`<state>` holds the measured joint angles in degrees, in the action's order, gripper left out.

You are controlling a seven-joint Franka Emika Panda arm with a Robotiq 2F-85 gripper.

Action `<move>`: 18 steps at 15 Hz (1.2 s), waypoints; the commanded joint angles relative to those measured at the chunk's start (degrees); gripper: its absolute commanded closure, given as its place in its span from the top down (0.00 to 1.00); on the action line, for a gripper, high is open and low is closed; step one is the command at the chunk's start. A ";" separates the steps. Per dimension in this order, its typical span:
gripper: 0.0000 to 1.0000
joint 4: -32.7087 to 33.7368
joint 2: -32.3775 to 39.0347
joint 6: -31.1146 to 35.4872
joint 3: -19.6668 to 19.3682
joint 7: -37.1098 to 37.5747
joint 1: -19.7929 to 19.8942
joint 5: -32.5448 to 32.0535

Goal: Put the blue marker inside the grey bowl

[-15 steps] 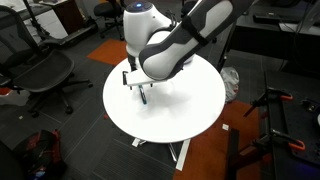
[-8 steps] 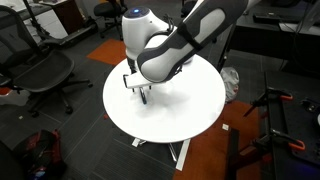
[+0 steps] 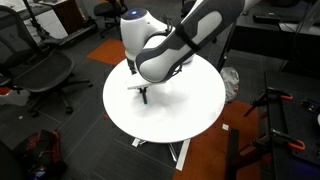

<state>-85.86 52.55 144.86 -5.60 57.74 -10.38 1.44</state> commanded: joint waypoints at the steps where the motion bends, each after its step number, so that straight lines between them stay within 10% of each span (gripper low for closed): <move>1: 0.02 2.59 1.07 -2.94 0.58 -1.60 0.55 1.26; 18: 0.05 -27.07 -30.19 -1.79 -3.45 -1.03 0.37 -3.20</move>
<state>-103.68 31.59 144.07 -7.77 57.55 -10.44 0.27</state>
